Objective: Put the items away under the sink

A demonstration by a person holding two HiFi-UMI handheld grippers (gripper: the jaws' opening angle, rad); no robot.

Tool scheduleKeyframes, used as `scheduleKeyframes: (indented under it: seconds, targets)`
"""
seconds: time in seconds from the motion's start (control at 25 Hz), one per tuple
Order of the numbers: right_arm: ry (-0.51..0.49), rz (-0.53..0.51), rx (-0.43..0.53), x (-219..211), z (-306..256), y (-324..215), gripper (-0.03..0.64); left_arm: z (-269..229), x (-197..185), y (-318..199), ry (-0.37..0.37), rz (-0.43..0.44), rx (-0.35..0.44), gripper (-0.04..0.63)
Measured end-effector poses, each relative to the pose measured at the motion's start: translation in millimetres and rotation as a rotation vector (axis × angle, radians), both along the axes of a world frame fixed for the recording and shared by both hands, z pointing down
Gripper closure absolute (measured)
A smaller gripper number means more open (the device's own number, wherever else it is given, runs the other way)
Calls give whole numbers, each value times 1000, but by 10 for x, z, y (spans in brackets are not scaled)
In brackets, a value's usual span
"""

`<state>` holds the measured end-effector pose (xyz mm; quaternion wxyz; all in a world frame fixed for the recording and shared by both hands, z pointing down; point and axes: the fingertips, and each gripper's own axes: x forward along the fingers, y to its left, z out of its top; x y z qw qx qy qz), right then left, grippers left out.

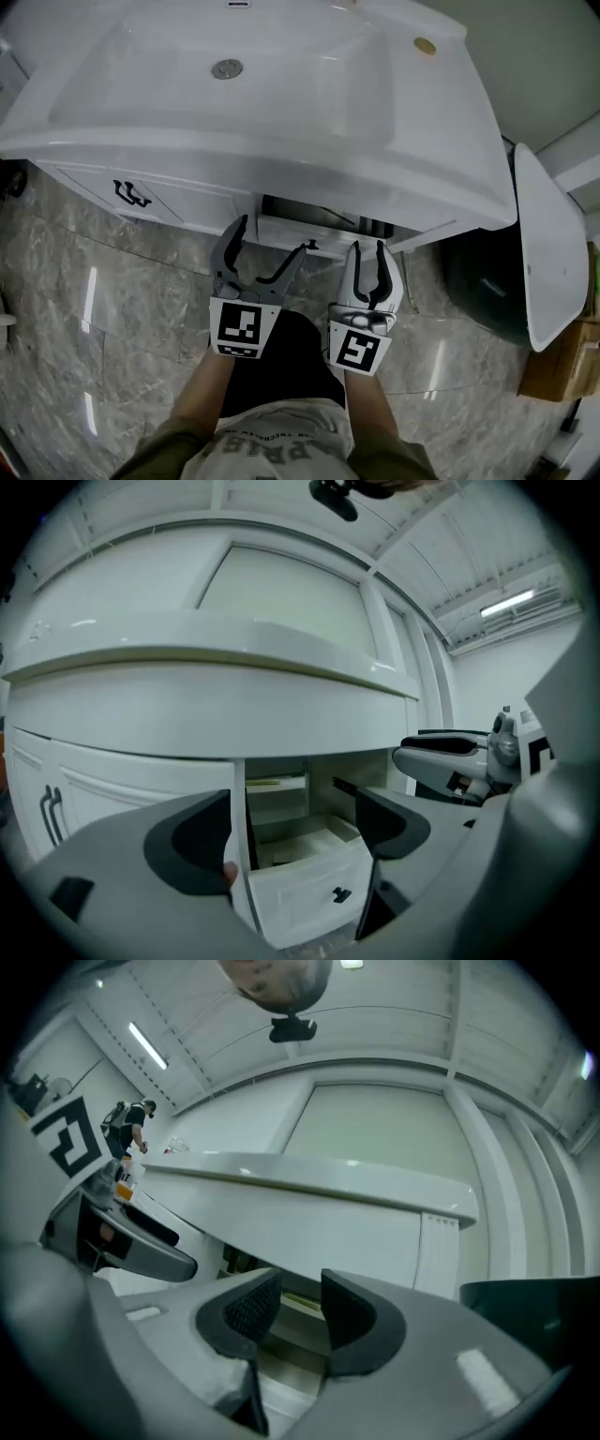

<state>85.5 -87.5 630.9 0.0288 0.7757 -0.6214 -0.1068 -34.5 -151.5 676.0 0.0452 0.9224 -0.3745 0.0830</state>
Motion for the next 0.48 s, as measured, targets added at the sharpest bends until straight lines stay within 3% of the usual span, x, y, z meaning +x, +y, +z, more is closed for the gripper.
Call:
scheduleKeyframes:
  seconds: [0.12, 0.24, 0.48]
  targets:
    - [-49, -34, -20, -35, -397, 139, 483, -298, -35, 160, 7, 11, -43, 176]
    - [-24, -58, -70, -23, -818, 267, 483, -681, -78, 265, 6, -3, -99, 176]
    - [-54, -51, -90, 57, -2004, 484, 483, -1899, -206, 439, -1, -76, -78, 178]
